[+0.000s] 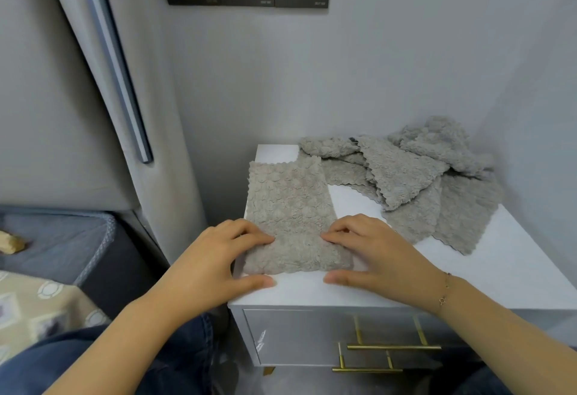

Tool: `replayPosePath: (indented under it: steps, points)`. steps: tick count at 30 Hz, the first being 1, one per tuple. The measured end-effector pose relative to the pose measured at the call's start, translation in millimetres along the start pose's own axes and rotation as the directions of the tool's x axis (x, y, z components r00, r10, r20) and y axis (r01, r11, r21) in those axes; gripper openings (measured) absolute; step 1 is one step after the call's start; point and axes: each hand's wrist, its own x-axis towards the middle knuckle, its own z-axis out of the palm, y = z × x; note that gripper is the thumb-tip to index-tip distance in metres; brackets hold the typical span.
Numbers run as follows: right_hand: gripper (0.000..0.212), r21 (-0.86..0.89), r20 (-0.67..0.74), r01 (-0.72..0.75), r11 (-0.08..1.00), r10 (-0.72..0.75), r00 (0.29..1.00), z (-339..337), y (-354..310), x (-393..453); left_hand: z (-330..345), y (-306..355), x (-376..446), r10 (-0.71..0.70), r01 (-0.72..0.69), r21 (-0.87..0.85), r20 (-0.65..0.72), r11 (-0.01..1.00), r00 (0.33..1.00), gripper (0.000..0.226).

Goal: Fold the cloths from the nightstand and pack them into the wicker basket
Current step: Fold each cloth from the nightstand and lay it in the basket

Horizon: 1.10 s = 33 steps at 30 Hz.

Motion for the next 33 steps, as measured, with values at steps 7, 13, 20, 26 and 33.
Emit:
replayPosePath:
  steps: [7, 13, 20, 26, 33]
  points:
    - [0.048, -0.051, -0.042, 0.004, 0.999, -0.006, 0.999, 4.2, -4.0, 4.8, 0.5, 9.2, -2.8, 0.011, -0.006, 0.064, -0.085, 0.998, 0.996, 0.05]
    - [0.042, -0.022, -0.115, 0.011, 1.0, -0.013, 0.993, 3.4, -3.7, 9.3, -0.3, 14.3, -4.5, -0.087, 0.062, -0.26, -0.082, 0.963, 0.993, 0.038]
    - [0.072, 0.284, -0.109, -0.162, 0.945, 0.2, 0.974, 11.0, 4.6, 18.4, 3.5, 5.0, -1.8, -0.191, 0.175, -0.308, -0.022, 0.935, 0.981, 0.054]
    - [0.078, 0.232, -0.2, -0.317, 0.92, 0.364, 0.91, 15.0, 9.1, 32.2, 7.5, 0.8, 11.1, -0.484, 0.387, -0.624, 0.016, 0.679, 0.875, 0.069]
    - [0.076, 0.11, -0.27, -0.397, 0.911, 0.412, 0.87, 19.0, 13.9, 45.7, 9.8, 4.7, 19.6, -0.67, 0.5, -0.656, -0.011, 0.565, 0.742, 0.053]
